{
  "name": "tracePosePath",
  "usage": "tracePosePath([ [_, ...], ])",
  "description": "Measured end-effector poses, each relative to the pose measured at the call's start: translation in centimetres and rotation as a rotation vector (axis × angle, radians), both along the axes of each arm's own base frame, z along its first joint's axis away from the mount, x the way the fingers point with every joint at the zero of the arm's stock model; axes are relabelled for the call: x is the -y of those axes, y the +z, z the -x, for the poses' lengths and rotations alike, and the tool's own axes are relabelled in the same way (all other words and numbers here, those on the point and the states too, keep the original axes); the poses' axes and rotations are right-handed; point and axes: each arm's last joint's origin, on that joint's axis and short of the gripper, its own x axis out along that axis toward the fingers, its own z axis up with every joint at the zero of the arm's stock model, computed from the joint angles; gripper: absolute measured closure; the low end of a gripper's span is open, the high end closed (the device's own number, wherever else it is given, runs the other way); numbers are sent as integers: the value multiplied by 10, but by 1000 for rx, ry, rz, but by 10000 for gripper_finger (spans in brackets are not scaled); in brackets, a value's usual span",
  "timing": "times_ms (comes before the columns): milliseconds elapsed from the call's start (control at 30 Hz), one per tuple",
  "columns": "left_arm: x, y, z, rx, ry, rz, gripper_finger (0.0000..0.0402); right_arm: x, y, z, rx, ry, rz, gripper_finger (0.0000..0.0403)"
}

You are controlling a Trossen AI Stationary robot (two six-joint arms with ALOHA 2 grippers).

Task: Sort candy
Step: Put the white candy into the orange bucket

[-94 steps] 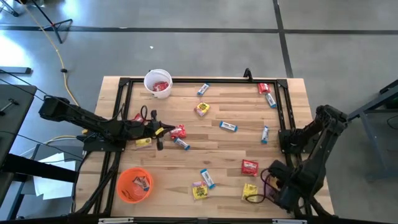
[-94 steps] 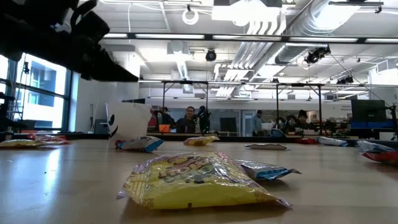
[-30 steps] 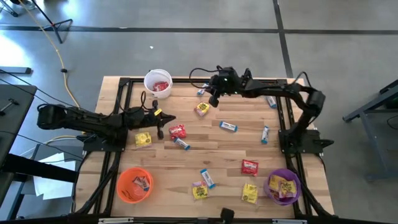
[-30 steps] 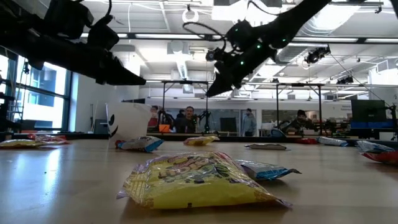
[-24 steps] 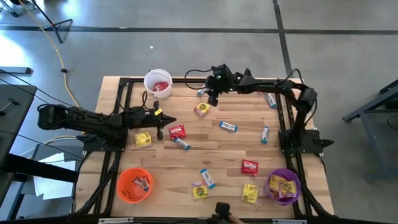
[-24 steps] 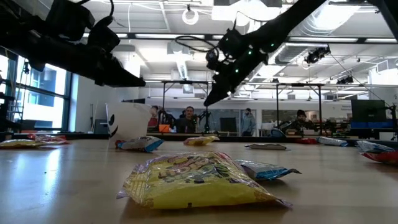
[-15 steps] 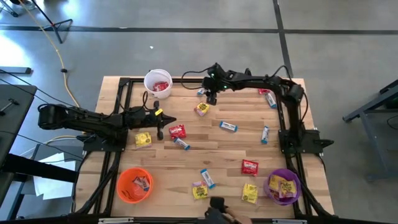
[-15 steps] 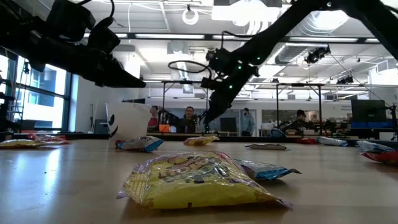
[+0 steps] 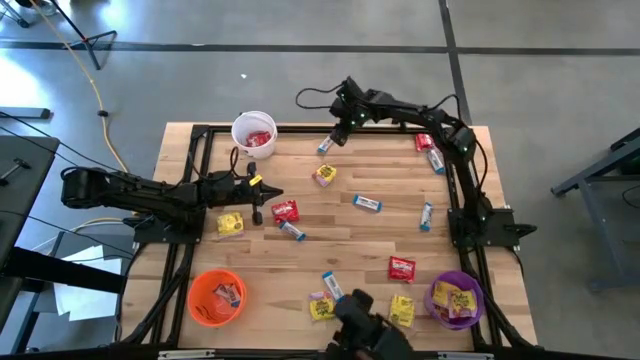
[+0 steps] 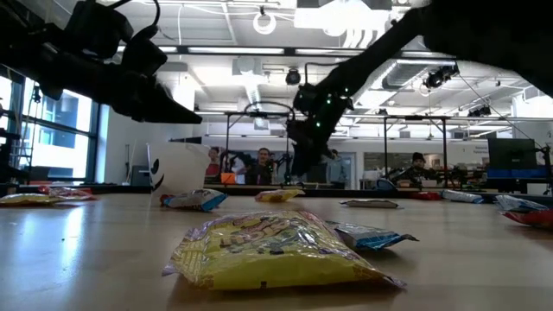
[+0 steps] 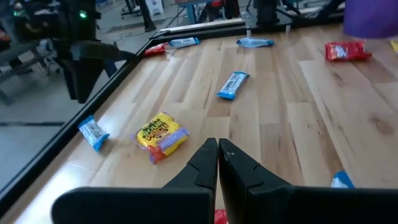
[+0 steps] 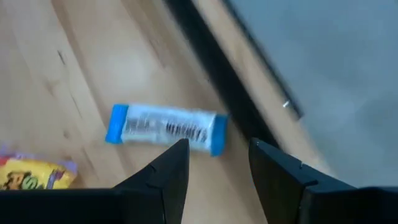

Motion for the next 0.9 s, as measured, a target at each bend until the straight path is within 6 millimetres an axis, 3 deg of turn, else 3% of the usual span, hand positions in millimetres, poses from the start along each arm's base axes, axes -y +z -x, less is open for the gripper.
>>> tracePosePath([
  [200, 0, 0, 0, 19, 23, 81, 401, 6, -25, 1, -5, -46, -128, 242],
  [367, 0, 0, 0, 31, 36, 127, 401, 12, -33, 0, -8, -154, -118, 242],
  [700, 0, 0, 0, 30, 35, 124, 401, 16, -43, -5, 58, -137, -140, 243],
  [800, 0, 0, 0, 30, 34, 123, 401, 17, -44, -6, 65, -131, -135, 261],
  [900, 0, 0, 0, 30, 34, 123, 401, 18, -44, -7, 75, -115, -111, 303],
])
